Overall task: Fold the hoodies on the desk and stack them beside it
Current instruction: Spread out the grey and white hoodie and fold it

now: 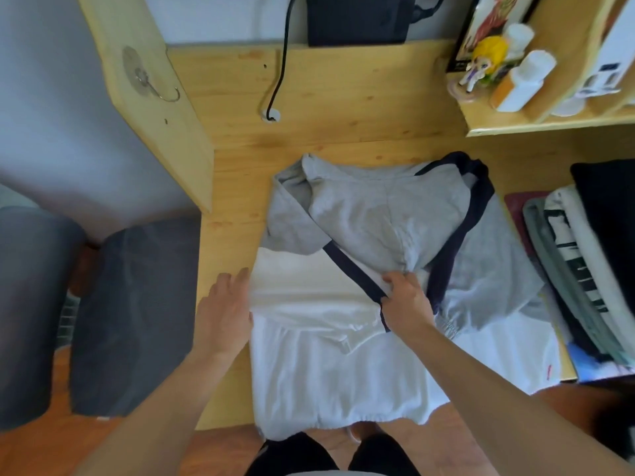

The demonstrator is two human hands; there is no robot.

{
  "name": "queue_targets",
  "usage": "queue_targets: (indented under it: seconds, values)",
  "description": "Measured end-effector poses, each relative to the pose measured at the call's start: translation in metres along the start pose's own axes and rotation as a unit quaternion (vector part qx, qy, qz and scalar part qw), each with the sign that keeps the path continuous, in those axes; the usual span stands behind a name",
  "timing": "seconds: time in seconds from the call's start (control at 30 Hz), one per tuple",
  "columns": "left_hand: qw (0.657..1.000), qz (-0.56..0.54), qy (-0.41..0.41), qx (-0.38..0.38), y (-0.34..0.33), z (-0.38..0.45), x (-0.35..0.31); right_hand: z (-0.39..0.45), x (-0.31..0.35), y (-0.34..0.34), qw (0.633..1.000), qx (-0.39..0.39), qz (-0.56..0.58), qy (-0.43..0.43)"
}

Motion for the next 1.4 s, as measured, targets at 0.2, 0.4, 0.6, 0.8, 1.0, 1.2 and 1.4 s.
queue_targets:
  seconds: [0.2, 0.4, 0.6, 0.8, 1.0, 1.2, 1.4]
  values:
    - [0.975, -0.075, -0.207, -0.037, 0.009, 0.005, -0.096, -0.002, -0.004, 0.058, 0.940, -0.249, 0.010, 0.231]
    - [0.998, -0.021, -0.009, 0.051, -0.056, 0.065, -0.124, 0.088, -0.084, 0.072, 0.978, -0.065, -0.139, 0.139]
    - [0.996, 0.019, 0.082, 0.040, -0.053, 0.109, -0.087, 0.134, -0.062, 0.023, 0.965, 0.006, -0.193, 0.175]
    - [0.994, 0.030, 0.081, -0.074, -0.007, 0.111, -0.115, 0.139, -0.008, 0.053, 0.967, -0.079, -0.056, 0.236]
    - [0.998, -0.021, 0.045, 0.037, -0.063, -0.005, -0.172, 0.029, -0.045, 0.005, 0.961, -0.016, -0.107, 0.254]
    - [0.992, -0.061, 0.040, 0.104, -0.048, 0.007, -0.162, 0.029, -0.038, 0.005, 0.969, 0.022, -0.043, 0.241]
    - [0.979, -0.062, 0.192, 0.023, -0.052, -0.158, -0.075, -0.040, -0.175, 0.047, 0.988, -0.114, -0.078, -0.068]
Point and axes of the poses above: each hand's wrist, its own z-axis towards the middle knuckle, its own y-axis out of the back of the hand, x = y × z, the point moved 5 cm from there along z, towards the middle knuckle, and after that the axes turned 5 degrees about -x, right-handed, at the moved point
